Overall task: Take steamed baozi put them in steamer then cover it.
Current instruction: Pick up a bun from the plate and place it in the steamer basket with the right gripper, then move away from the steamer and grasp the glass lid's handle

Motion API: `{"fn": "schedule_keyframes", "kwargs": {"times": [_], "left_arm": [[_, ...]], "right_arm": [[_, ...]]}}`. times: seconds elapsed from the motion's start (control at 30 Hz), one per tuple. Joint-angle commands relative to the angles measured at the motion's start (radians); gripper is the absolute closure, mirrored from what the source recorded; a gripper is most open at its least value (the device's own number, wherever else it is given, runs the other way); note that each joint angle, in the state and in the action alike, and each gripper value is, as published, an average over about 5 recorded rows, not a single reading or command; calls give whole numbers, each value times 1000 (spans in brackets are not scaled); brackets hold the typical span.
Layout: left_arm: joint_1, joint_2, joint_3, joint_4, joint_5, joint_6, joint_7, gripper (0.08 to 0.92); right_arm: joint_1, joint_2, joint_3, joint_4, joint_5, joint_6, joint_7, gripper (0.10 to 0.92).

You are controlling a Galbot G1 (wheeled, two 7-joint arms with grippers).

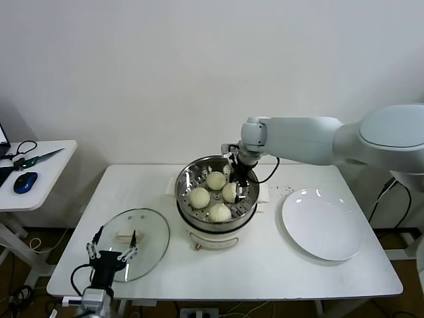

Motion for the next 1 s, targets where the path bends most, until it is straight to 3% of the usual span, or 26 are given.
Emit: {"fn": "schedule_keyframes", "kwargs": {"times": [0.03,0.23,0.5,0.73,1.0], "left_arm": [[-2,-4,4,-3,8,3,-1,177],[2,-6,9,-9,21,3,-10,177],[18,-11,-13,-13,25,0,-22,177],[23,-23,-18,-21,68,-6,-33,177],[60,-32,-25,-40,165,-41,-20,177]], "right_arm": [[49,-74,30,68,-8,0,-2,203],[108,-219,92,137,-9,55,25,203],[50,-507,219,309,47,293,353,203],[-292,-732,563,405,-1,423,582,203],[-873,-815,1197,488,-83,447,700,203]]}}
